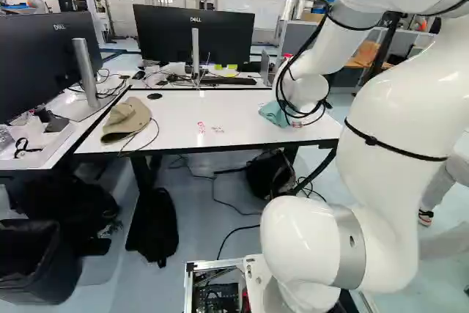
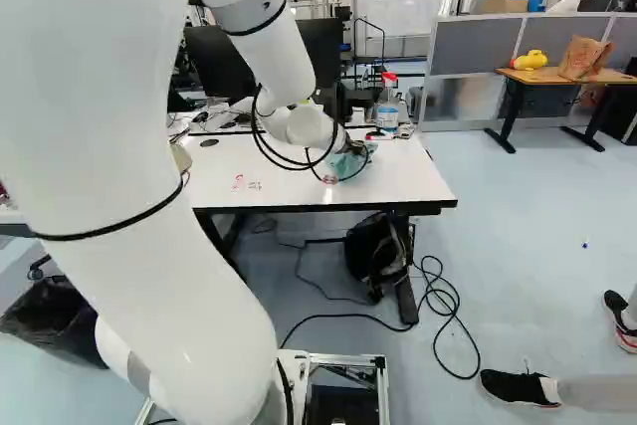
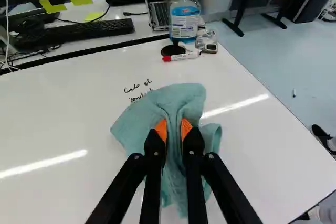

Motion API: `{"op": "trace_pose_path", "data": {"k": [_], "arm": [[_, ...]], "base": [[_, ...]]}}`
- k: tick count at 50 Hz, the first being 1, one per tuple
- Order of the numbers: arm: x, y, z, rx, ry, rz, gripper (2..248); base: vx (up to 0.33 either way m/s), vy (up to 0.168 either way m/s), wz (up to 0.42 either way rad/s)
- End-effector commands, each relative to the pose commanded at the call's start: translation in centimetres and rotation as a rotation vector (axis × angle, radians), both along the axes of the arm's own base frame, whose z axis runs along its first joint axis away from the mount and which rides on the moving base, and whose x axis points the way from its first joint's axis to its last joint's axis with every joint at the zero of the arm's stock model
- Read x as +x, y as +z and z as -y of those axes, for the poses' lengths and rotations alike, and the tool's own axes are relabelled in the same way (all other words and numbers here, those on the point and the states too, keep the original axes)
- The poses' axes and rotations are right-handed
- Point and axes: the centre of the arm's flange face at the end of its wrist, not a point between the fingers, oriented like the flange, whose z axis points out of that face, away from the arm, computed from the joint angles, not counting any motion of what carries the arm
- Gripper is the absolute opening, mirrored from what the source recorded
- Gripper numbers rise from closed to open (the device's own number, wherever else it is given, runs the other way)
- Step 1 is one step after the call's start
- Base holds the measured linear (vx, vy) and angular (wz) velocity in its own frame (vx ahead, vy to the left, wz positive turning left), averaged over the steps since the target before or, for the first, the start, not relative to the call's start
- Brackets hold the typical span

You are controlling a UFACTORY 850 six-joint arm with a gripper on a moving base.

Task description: Clean the table with the green towel

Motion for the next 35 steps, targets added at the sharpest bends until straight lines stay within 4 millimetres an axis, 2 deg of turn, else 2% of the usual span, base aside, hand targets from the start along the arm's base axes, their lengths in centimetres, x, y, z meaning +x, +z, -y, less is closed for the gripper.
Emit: {"op": "trace_pose_path", "data": {"k": [35], "arm": [[6.3,-0.2,-2.8,-0.004,0.084,0.016,50]], "base": [[0.000,0.000,0.000]]}}
